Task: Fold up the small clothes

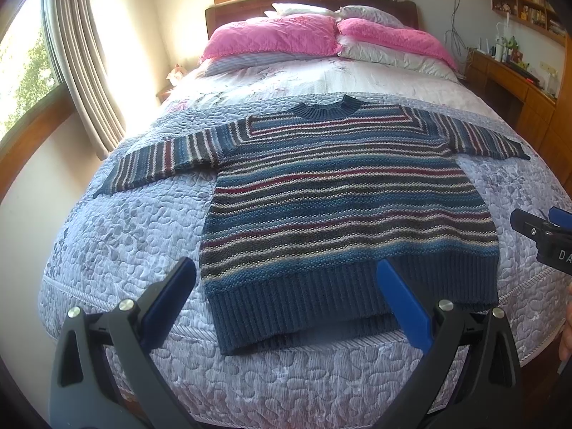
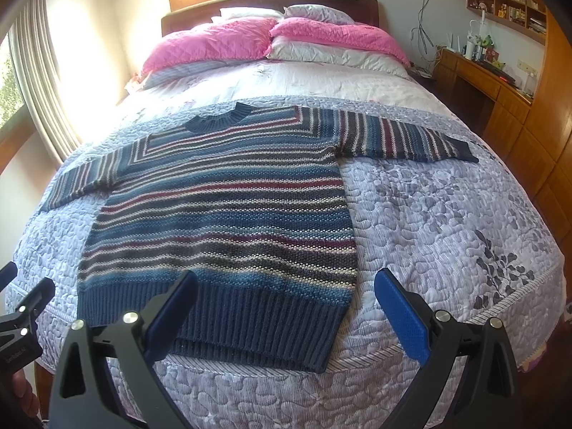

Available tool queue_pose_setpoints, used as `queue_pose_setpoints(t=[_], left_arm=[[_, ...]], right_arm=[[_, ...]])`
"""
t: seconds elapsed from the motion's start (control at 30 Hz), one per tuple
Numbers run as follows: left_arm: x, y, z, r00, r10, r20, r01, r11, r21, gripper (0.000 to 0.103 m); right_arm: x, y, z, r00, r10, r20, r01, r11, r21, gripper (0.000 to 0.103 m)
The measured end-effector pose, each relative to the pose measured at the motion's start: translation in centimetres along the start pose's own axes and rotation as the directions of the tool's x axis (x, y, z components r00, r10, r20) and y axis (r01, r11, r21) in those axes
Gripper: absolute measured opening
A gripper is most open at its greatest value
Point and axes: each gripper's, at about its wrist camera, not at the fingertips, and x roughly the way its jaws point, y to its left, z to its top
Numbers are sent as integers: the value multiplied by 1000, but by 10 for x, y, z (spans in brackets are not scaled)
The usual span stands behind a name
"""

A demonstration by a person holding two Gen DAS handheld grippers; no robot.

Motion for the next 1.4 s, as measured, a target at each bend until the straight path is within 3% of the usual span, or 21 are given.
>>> queue_pose_setpoints(t=[0.23,0.4,0.67,0.87,1.1,1.23,1.4], left_arm=[[30,1,6,998,-7,-58,5,999,-39,100],[67,-10,32,997,4,-80,-6,999,-34,100],[136,-66,119,997,-32,-72,30,999,-28,100],[191,-121,166,993,-71,-99,69,997,-25,100],[236,-169,189,991,-84,-109,84,996,0,100],[258,-180,195,990,-75,-118,74,997,-6,100],[277,-182,193,991,-41,-128,43,999,18,100]], right_arm=[[20,-9,10,997,70,-8,-70,997,-8,99],[47,-53,47,998,55,-21,-55,998,24,99],[114,-185,151,994,-93,-49,95,994,44,99],[191,-321,197,974,-141,-176,174,966,189,99],[264,-420,203,942,-145,-302,230,935,268,99],[293,-454,198,947,-53,-316,174,912,371,99],[314,-471,192,946,-11,-325,154,895,417,94]])
